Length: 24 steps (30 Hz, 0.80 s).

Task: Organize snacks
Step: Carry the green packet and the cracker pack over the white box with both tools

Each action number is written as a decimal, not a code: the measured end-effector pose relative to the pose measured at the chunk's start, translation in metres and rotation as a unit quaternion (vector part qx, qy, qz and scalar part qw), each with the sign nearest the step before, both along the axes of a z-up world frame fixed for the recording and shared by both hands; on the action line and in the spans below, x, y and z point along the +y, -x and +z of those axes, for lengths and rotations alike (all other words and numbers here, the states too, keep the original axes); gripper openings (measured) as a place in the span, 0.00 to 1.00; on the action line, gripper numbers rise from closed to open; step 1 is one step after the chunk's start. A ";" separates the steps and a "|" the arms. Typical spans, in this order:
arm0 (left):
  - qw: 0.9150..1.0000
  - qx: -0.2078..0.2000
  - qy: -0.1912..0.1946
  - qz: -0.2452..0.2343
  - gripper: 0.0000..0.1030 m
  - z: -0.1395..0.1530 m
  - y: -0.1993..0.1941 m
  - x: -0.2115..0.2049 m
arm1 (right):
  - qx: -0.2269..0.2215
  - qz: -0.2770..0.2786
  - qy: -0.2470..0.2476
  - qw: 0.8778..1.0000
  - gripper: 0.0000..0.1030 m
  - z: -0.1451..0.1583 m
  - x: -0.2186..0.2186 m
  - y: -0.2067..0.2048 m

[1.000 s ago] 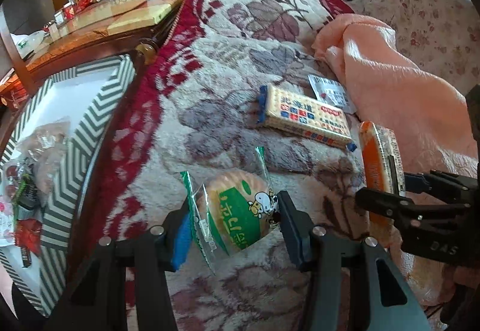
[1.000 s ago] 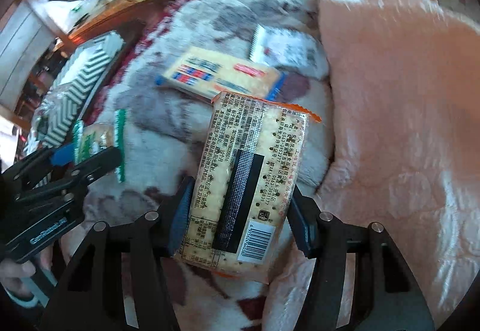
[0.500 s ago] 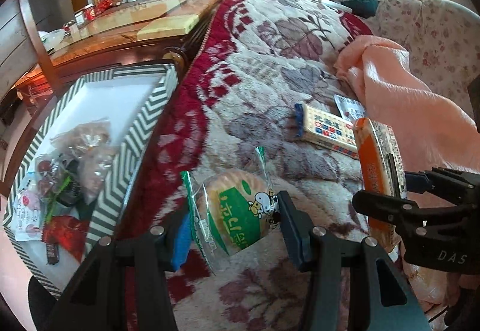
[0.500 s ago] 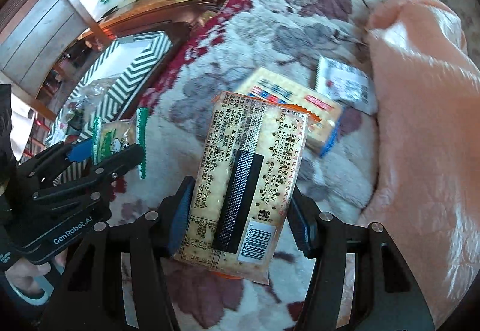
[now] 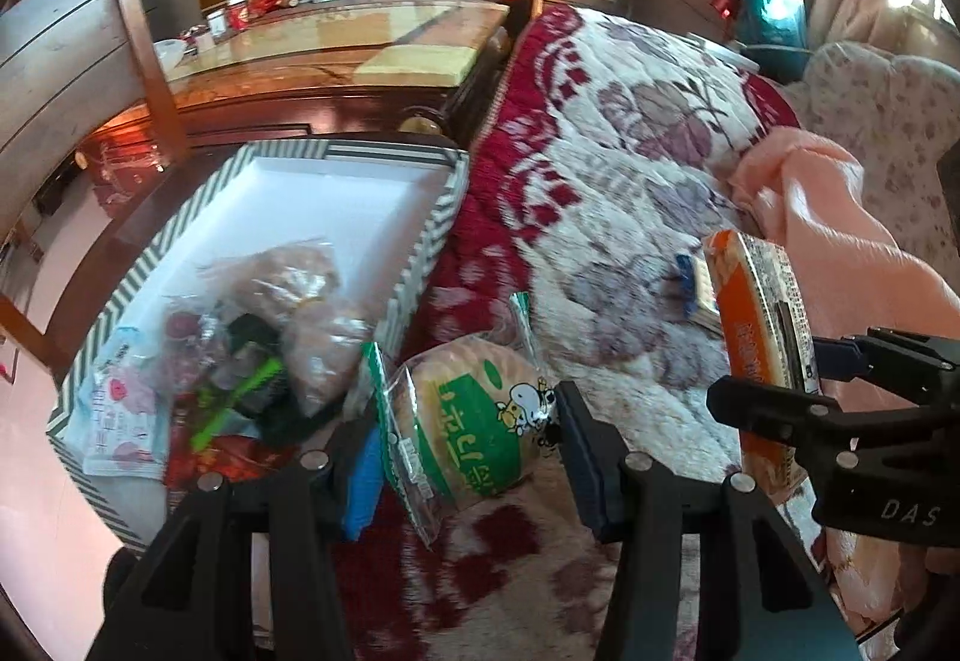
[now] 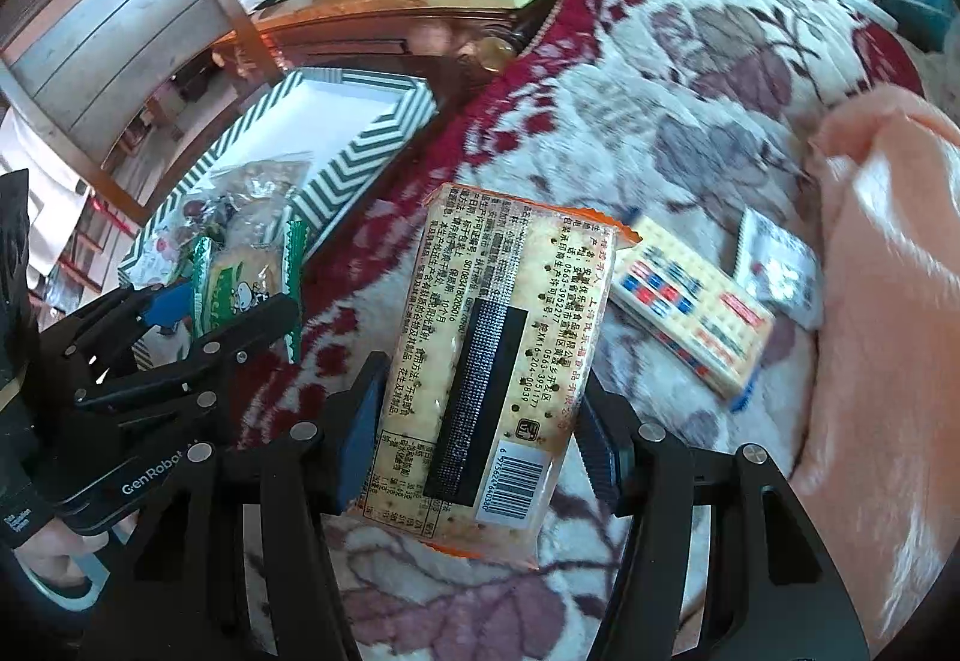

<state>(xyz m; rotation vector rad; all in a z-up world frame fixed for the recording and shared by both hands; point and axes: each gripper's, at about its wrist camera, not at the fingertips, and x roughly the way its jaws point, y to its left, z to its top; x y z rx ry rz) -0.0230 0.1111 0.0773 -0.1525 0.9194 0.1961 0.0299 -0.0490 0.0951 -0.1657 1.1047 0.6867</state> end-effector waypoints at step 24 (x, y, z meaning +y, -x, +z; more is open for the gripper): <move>0.996 0.006 0.028 0.080 0.53 -0.007 0.014 0.076 | 0.008 0.094 0.039 0.995 0.46 -0.006 0.093 0.001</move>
